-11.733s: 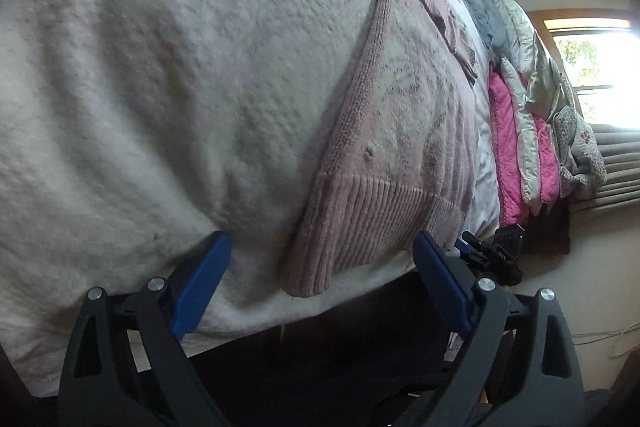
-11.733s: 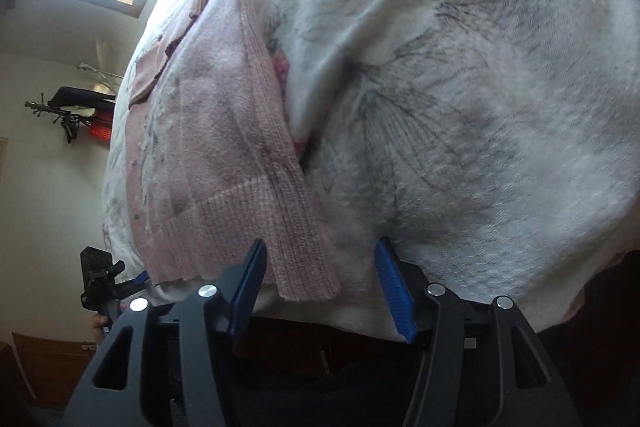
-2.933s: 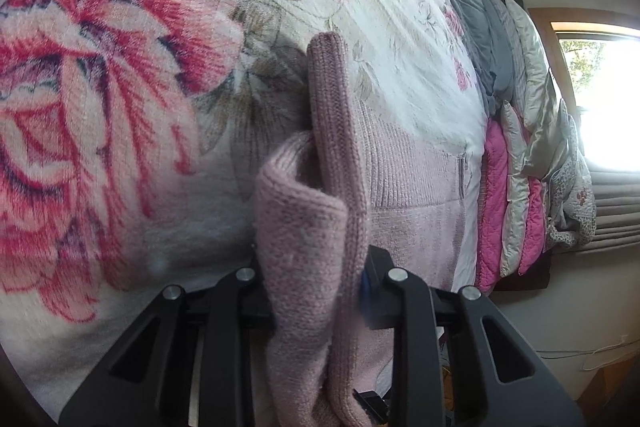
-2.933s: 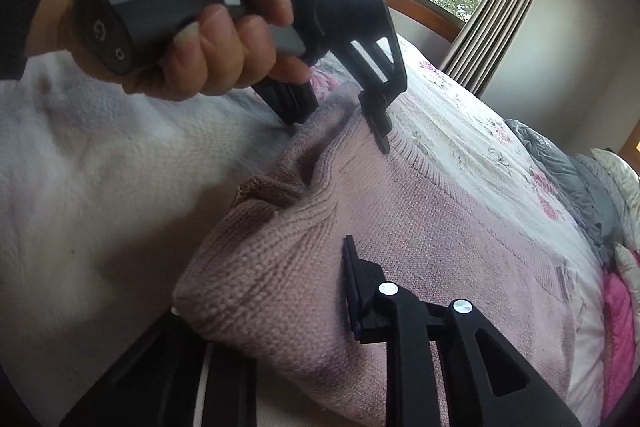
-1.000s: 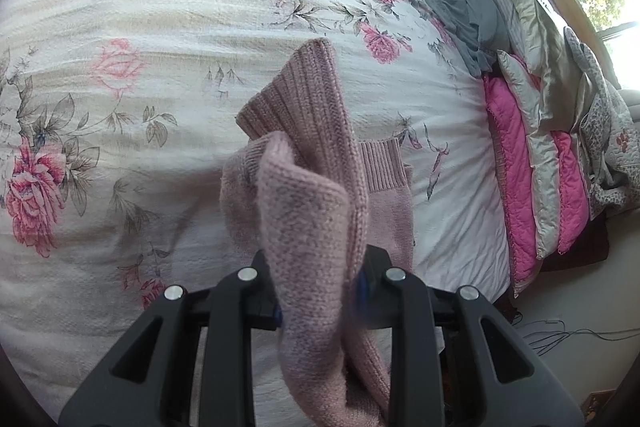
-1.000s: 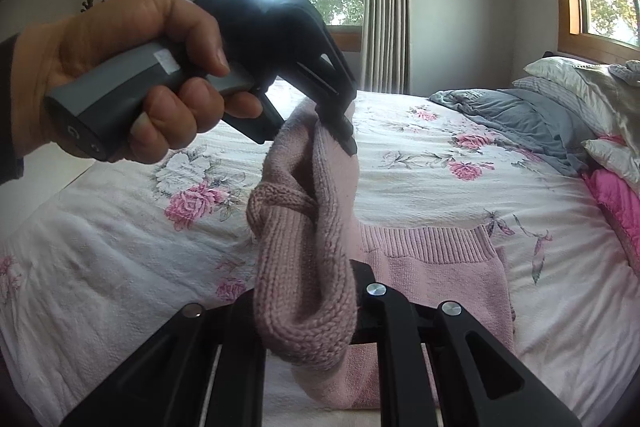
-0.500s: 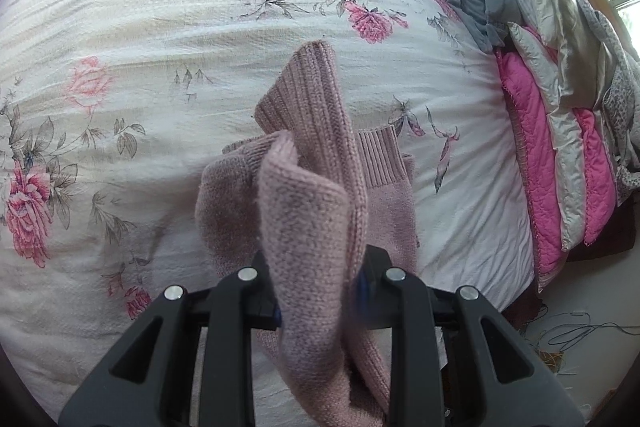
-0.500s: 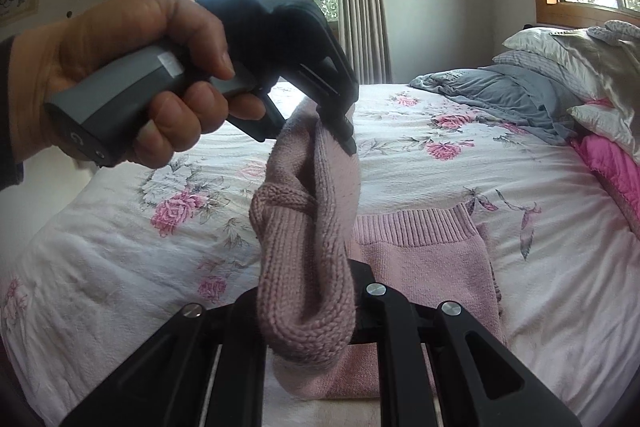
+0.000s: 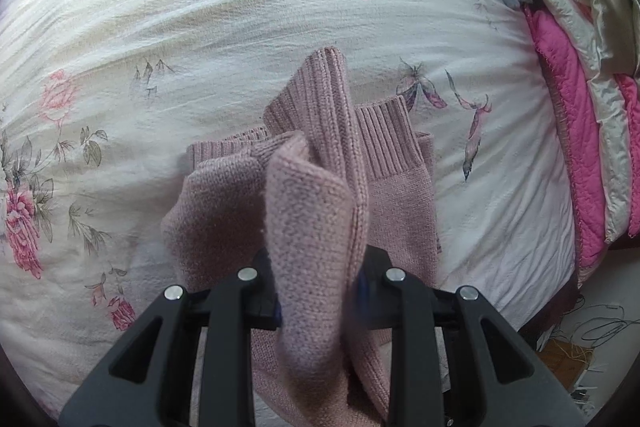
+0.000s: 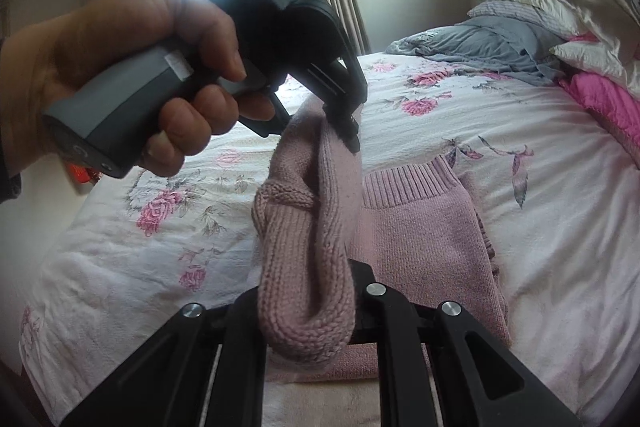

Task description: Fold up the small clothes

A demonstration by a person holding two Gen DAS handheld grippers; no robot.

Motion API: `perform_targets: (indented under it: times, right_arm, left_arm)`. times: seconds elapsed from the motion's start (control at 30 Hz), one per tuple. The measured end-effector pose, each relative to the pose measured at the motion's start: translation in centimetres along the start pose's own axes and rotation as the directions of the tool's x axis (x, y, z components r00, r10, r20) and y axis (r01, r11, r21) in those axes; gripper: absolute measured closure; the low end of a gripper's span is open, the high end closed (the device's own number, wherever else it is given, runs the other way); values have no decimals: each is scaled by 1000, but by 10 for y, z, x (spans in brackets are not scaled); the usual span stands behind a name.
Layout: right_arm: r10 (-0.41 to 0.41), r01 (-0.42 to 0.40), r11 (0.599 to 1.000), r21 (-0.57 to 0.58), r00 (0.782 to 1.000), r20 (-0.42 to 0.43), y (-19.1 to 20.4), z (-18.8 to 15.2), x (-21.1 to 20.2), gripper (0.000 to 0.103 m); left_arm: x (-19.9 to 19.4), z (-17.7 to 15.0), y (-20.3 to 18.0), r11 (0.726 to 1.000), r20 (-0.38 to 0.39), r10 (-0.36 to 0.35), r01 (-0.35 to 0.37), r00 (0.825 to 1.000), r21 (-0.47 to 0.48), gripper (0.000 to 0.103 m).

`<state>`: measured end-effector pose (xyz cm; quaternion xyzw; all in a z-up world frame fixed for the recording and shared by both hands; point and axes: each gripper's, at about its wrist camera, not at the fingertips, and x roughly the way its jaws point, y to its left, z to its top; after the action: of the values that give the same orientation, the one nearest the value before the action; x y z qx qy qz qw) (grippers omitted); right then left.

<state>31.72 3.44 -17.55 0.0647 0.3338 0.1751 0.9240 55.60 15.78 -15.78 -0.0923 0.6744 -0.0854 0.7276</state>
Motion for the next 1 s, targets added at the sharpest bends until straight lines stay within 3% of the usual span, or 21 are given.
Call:
perform_targets:
  times: [0.27, 0.5, 1.0]
  right_arm:
    - [44, -39, 991, 130, 998, -34, -40, -15, 9, 91]
    - [106, -93, 970, 227, 993, -46, -72, -26, 15, 91]
    - [179, -144, 919, 367, 982, -62, -132, -51, 17, 91]
  left_arm:
    - [39, 7, -28, 996, -46, 89, -88, 995, 20, 78]
    - [57, 8, -52, 979, -55, 199, -197, 978, 45, 78]
    - [82, -14, -109, 933, 100, 358, -360, 928, 2, 77]
